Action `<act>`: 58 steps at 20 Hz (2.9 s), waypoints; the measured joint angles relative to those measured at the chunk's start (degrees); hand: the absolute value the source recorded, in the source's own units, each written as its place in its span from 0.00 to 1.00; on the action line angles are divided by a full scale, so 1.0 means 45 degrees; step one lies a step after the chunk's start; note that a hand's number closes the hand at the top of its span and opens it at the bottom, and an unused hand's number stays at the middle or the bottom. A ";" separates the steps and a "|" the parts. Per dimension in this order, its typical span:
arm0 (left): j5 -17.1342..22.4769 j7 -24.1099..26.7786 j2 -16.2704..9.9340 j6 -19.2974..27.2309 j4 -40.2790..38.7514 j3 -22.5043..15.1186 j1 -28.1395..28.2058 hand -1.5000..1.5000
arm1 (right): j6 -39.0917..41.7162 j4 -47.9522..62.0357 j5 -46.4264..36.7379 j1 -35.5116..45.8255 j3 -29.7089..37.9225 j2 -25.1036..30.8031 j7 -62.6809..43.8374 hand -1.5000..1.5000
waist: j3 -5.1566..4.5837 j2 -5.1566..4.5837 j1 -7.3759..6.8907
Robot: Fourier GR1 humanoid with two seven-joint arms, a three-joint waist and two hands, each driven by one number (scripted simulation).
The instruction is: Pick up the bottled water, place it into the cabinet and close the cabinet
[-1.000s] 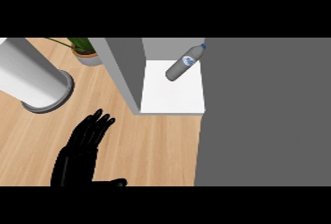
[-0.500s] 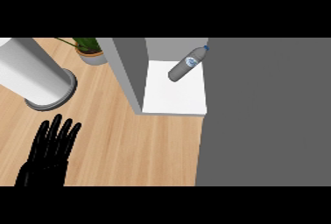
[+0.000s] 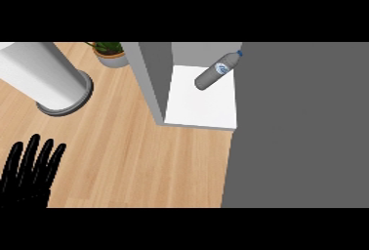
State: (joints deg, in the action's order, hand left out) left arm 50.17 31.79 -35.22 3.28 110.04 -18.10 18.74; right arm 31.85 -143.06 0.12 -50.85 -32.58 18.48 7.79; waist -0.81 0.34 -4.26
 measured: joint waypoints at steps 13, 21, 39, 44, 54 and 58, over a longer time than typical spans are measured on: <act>0.0684 -0.0064 -0.1163 -0.1817 0.0099 0.0900 0.0390 0.00 | -0.0825 0.0123 0.0150 0.2293 -0.0266 -0.0082 -0.1361 1.00 | -0.0044 -0.0357 -0.1292; 0.0775 -0.0208 -0.1584 -0.2380 0.0079 0.1079 0.0356 0.00 | -0.0541 0.0153 0.0263 0.3918 0.0012 0.0423 -0.1898 0.00 | -0.0108 -0.0402 -0.2020; 0.1257 -0.0438 -0.2110 -0.3062 -0.0287 0.1673 0.0199 0.00 | 0.0541 0.0293 0.0417 0.7509 -0.0078 0.1092 -0.3620 1.00 | -0.0197 -0.0443 -0.2269; 0.1354 -0.0423 -0.2154 -0.3188 -0.0382 0.1806 0.0200 0.00 | 0.0749 0.0396 0.0642 0.7667 -0.0089 0.0964 -0.3741 1.00 | -0.0219 -0.0546 -0.2249; 0.1472 -0.0433 -0.2337 -0.3539 -0.0454 0.2051 -0.0031 0.00 | 0.1217 0.1195 0.2341 0.7816 -0.0114 0.0581 -0.3427 1.00 | -0.0216 -0.0867 -0.2643; 0.1550 -0.0429 -0.2362 -0.3634 -0.0516 0.2132 -0.0023 0.00 | 0.0948 0.1582 0.3009 0.8143 -0.0132 0.0199 -0.3855 1.00 | -0.0210 -0.0843 -0.2588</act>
State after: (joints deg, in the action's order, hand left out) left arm 57.15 29.86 -45.85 -13.07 107.71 -8.51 18.64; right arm 36.12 -135.94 13.66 -14.20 -33.18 19.37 -9.56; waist -1.76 -3.45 -15.91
